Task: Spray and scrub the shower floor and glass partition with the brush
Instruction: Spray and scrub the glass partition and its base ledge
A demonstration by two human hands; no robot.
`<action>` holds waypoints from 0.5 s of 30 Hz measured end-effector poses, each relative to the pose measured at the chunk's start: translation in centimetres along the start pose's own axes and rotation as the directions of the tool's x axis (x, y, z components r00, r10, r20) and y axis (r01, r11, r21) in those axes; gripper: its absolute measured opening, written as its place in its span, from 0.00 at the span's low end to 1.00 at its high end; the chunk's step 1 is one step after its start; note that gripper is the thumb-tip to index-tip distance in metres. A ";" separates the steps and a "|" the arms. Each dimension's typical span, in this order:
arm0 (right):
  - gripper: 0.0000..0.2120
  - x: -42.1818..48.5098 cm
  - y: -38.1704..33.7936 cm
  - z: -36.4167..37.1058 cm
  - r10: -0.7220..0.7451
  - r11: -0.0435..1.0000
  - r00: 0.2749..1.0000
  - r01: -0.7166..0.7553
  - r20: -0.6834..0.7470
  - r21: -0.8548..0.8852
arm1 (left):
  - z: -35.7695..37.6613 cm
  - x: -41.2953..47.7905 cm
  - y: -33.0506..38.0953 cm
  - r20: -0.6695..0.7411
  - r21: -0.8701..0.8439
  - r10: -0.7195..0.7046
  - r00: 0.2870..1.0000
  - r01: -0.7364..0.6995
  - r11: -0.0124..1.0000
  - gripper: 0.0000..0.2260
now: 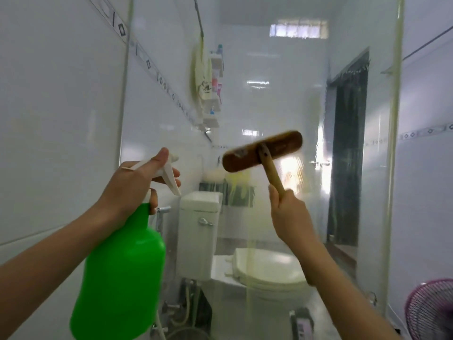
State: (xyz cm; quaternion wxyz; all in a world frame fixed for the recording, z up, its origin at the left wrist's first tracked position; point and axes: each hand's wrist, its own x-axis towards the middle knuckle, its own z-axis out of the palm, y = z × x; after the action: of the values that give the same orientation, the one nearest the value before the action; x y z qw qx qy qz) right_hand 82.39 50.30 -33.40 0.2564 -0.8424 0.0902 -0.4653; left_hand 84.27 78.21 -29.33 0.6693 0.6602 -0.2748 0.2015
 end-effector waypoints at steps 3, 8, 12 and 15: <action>0.21 1.0 -0.7 0.5 -0.032 0.999 0.999 0.032 0.001 -0.011 | -0.1 -0.2 -0.2 0.008 -0.006 -0.024 1.000 0.024 1.000 0.20; 0.20 -9.0 5.1 1.6 0.157 0.983 0.983 -0.147 0.092 -0.110 | -0.6 -0.4 -0.4 0.013 -0.003 -0.011 1.000 0.011 1.000 0.20; 0.19 -5.3 3.0 2.1 0.043 0.998 0.996 -0.039 0.082 -0.055 | -0.2 -1.0 -0.8 0.057 0.008 -0.025 0.998 0.025 1.000 0.22; 0.18 -4.2 2.9 1.9 0.017 0.999 0.998 -0.014 0.055 -0.045 | 0.1 -1.4 -1.3 0.059 0.016 -0.043 0.997 0.042 0.999 0.26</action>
State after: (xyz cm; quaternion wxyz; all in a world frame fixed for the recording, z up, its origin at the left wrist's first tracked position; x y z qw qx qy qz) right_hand 81.90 50.13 -38.79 0.2438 -0.8598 0.0999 -0.4375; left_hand 83.96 78.17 -31.25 0.6603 0.6764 -0.2788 0.1695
